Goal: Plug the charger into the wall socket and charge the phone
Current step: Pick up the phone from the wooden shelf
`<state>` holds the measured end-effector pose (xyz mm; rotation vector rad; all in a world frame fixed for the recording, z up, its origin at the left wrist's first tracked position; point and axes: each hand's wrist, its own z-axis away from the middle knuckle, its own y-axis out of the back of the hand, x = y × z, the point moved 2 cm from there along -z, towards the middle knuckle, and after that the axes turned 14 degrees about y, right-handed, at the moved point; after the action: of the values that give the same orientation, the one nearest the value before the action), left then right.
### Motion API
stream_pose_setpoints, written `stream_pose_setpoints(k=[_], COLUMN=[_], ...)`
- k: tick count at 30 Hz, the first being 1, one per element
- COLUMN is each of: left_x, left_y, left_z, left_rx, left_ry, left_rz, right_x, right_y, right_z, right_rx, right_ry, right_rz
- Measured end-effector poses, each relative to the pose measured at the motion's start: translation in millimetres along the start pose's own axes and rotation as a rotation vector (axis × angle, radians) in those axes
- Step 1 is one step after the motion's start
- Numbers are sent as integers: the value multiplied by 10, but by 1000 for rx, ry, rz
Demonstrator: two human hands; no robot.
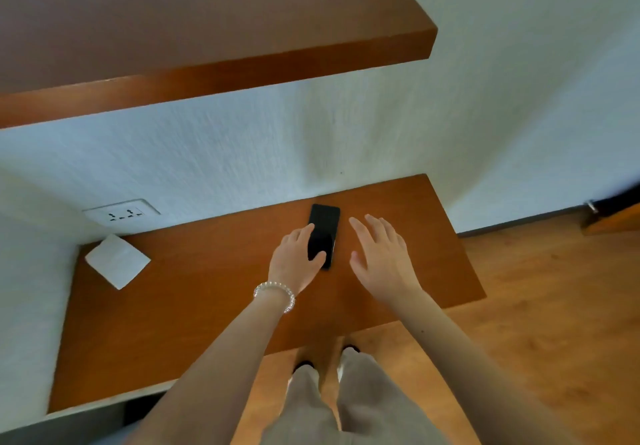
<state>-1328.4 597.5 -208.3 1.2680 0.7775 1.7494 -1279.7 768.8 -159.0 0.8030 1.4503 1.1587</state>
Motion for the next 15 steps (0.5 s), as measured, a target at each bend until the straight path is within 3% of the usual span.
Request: stream_pose_setpoints(k=[9, 15], left_x=[259, 323], left_y=[-584, -737], left_z=[-479, -596], left_rx=[-15, 54], left_ry=[306, 404], left_rz=[-174, -269], right_x=[320, 515], right_y=[-77, -84], right_z=[-241, -251], right_rx=[-73, -84], right_ry=[54, 66], right_rz=[47, 69])
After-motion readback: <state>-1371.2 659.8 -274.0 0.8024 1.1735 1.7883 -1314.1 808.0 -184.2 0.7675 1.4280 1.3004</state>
